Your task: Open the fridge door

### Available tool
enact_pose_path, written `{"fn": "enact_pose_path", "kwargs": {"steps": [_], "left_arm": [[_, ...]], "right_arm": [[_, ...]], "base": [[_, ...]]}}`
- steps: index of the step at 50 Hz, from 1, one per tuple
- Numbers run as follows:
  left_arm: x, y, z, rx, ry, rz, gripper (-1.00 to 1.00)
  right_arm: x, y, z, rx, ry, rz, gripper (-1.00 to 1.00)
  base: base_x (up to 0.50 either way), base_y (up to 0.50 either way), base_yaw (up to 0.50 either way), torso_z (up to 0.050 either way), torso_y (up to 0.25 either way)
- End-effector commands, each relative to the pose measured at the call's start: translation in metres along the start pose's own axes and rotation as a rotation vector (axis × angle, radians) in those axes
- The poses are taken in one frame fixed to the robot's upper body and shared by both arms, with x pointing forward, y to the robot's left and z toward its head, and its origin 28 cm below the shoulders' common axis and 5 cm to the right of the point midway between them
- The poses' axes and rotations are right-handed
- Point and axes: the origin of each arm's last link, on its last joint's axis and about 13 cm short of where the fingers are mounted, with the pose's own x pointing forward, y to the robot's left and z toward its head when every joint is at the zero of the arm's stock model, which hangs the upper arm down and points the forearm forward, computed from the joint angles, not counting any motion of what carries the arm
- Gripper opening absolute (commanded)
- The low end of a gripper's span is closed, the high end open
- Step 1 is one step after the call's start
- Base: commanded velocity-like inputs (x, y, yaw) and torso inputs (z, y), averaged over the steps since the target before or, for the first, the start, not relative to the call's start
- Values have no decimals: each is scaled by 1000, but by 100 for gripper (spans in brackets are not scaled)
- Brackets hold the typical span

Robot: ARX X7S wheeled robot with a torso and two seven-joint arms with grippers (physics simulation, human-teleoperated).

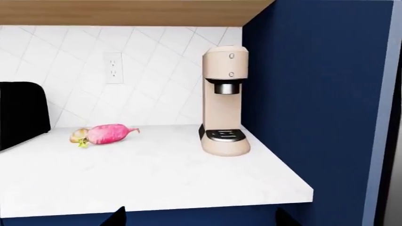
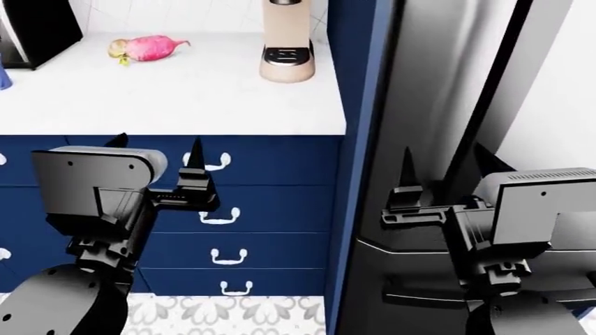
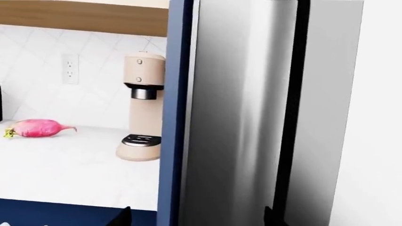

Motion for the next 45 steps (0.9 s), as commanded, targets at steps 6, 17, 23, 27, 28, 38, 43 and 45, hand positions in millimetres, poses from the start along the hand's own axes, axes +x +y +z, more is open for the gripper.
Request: {"fn": "enact_pose_path", "kwargs": {"steps": [6, 17, 23, 27, 28, 38, 43, 45], "left_arm": [[0, 0, 0, -1, 0, 0, 100], [-1, 0, 0, -2, 2, -1, 100], [-1, 1, -1, -3, 3, 2, 100], [-1, 1, -1, -3, 5, 3, 100], [-1, 1, -1, -3, 5, 3, 100], [0, 0, -2, -3, 8, 3, 100], [1, 0, -2, -9, 13, 1, 100], [1, 0, -2, -8, 14, 2, 100]], "right_arm": [[0, 0, 1, 7, -4, -9, 100], [-15, -7, 29, -40, -57, -42, 100], [-14, -15, 43, -79, -83, -79, 100], [-14, -22, 44, -102, -82, -96, 100], [-13, -24, 44, -109, -80, -102, 100], [5, -43, 45, -139, -64, -134, 100], [7, -50, 46, -134, -22, -133, 100], [9, -52, 45, -132, -4, -136, 100]], "base": [[25, 0, 0, 0, 0], [0, 0, 0, 0, 0], [0, 0, 0, 0, 0], [0, 0, 0, 0, 0], [0, 0, 0, 0, 0], [0, 0, 0, 0, 0], [0, 0, 0, 0, 0], [0, 0, 0, 0, 0]]}}
